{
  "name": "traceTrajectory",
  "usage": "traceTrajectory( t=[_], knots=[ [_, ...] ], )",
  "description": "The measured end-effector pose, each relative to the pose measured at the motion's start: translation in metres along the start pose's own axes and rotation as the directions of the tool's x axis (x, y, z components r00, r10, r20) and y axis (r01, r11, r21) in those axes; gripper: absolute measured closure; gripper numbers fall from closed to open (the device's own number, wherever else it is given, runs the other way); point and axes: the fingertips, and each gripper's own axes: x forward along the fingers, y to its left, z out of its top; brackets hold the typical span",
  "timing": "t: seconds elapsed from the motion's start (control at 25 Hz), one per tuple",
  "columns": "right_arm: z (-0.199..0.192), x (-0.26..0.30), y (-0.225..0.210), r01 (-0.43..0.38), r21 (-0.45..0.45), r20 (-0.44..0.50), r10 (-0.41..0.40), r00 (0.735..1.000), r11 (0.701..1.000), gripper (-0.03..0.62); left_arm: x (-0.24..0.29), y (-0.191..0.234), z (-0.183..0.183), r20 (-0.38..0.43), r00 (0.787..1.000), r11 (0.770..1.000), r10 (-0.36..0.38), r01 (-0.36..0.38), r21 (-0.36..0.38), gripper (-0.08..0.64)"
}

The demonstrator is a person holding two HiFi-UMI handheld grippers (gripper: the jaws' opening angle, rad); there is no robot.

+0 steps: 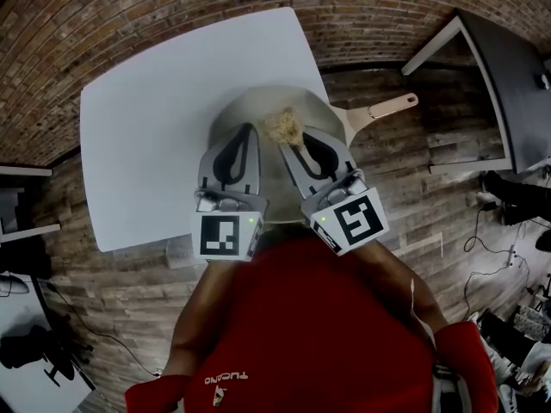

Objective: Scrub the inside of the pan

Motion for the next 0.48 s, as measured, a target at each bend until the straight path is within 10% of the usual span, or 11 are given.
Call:
traceTrajectory(
  t=[0.48],
  knots=[
    [0.0009,-0.0019,0.0025,-0.013,-0.007,-0.005,0.013,1.000,1.000,0.517,-0.0044,-0.0013,-0.0048,-0.013,1.000,1.000,0.004,-0.004,-0.001,0.545]
  ],
)
